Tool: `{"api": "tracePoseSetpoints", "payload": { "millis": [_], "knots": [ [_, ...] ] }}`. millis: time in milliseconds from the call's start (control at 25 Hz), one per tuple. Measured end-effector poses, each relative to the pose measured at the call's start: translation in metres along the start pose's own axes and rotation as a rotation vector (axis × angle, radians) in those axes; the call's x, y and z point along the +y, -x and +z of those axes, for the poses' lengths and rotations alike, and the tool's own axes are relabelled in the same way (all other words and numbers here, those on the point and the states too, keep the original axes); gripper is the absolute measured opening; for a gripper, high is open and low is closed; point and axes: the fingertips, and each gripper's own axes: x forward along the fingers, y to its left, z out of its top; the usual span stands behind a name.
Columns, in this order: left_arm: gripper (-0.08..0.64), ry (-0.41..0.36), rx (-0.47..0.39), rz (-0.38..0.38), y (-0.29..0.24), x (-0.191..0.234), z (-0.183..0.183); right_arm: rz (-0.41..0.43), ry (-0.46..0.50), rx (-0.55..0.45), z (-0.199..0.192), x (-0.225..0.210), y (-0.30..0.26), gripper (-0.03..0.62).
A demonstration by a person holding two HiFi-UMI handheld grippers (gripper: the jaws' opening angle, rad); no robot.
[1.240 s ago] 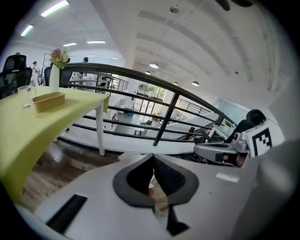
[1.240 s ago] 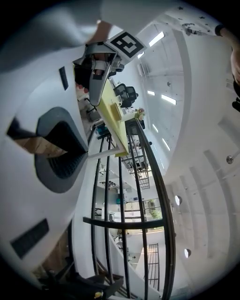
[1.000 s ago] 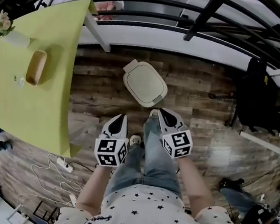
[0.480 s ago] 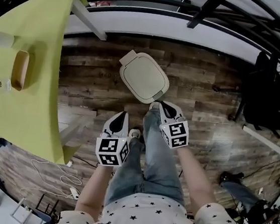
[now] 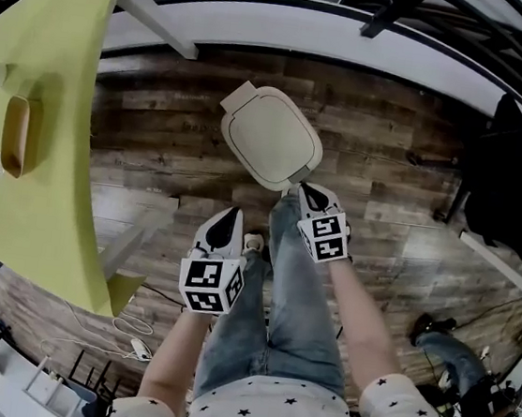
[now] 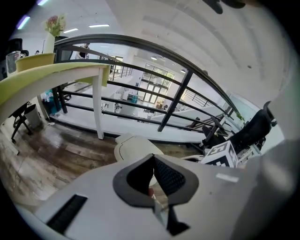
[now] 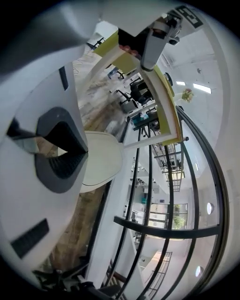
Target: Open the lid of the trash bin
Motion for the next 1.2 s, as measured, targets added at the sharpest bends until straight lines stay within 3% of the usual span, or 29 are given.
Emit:
{"api": "tracePoseSetpoints", "payload": {
  "millis": [560,1200],
  "knots": [
    [0.011,0.047,0.033,0.009,-0.031,0.011,-0.029,0.004,0.031,0.161,-0.057,-0.022,-0.059,-0.006],
    [0.011,0.056,0.079,0.008,-0.042,0.019,-0.061,-0.022,0.008,0.168,-0.077,-0.028,-0.085,-0.006]
  ]
}}
